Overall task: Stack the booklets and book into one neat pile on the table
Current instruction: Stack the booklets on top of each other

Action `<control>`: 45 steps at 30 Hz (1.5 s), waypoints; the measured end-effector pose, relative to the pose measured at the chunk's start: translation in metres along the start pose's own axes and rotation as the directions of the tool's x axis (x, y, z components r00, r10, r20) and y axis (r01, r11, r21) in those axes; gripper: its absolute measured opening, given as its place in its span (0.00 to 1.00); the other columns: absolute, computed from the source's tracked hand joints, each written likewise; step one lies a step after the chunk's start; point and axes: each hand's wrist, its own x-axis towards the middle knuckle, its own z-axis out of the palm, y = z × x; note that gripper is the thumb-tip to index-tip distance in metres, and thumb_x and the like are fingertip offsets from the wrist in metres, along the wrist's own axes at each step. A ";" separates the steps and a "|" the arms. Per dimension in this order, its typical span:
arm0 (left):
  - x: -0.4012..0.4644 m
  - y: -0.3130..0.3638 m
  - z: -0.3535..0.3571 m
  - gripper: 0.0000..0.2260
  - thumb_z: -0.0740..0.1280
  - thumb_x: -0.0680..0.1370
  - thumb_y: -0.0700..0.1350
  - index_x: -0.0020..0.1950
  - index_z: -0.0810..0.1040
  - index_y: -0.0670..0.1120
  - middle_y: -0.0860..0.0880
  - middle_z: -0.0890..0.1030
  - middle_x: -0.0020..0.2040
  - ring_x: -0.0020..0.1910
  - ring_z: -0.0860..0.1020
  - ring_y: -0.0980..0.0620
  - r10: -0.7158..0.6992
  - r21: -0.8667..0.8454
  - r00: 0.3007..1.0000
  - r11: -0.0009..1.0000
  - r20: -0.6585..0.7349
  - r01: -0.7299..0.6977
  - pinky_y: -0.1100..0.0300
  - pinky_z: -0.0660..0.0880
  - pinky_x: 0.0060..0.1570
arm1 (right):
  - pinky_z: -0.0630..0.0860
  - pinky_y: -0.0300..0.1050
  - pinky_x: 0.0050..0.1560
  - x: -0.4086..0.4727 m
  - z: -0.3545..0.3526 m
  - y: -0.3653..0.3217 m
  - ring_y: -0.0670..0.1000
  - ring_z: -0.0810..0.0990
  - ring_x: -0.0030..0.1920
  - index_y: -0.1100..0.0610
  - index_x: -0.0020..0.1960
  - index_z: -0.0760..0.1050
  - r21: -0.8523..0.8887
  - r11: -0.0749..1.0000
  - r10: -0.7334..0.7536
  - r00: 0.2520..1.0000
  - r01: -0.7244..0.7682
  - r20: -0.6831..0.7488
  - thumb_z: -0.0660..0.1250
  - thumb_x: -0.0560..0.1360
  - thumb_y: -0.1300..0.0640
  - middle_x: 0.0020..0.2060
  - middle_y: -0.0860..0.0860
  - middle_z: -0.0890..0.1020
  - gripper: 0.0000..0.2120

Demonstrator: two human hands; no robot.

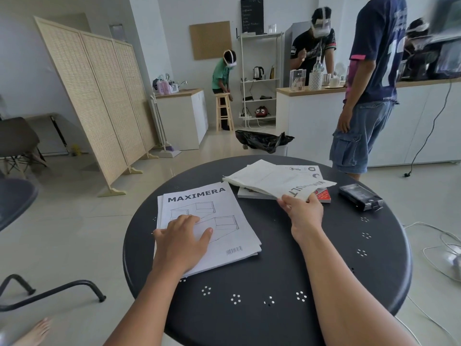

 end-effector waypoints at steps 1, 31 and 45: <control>0.000 0.000 0.000 0.24 0.55 0.78 0.66 0.69 0.71 0.56 0.59 0.73 0.69 0.68 0.71 0.54 0.000 0.000 1.000 1.000 -0.001 0.000 0.45 0.62 0.65 | 0.81 0.40 0.41 0.000 0.000 -0.001 0.46 0.84 0.38 0.60 0.56 0.79 0.039 0.999 -0.004 0.999 0.005 -0.044 0.69 0.73 0.74 0.53 0.52 0.84 0.15; 0.000 0.002 -0.002 0.24 0.55 0.78 0.65 0.69 0.71 0.56 0.58 0.73 0.68 0.68 0.71 0.54 0.005 0.003 1.000 1.000 0.001 -0.005 0.45 0.61 0.65 | 0.81 0.41 0.45 0.004 0.002 -0.006 0.47 0.84 0.46 0.54 0.57 0.81 0.130 0.955 -0.180 0.870 0.266 -0.459 0.63 0.79 0.52 0.50 0.49 0.87 0.12; -0.002 0.003 -0.003 0.23 0.56 0.78 0.65 0.68 0.72 0.56 0.58 0.74 0.67 0.67 0.71 0.53 -0.003 -0.015 1.000 1.000 -0.005 0.002 0.46 0.61 0.64 | 0.82 0.50 0.57 0.006 0.004 0.000 0.50 0.81 0.58 0.50 0.69 0.70 -0.068 0.981 -0.194 0.949 0.182 -0.250 0.53 0.72 0.75 0.55 0.42 0.80 0.32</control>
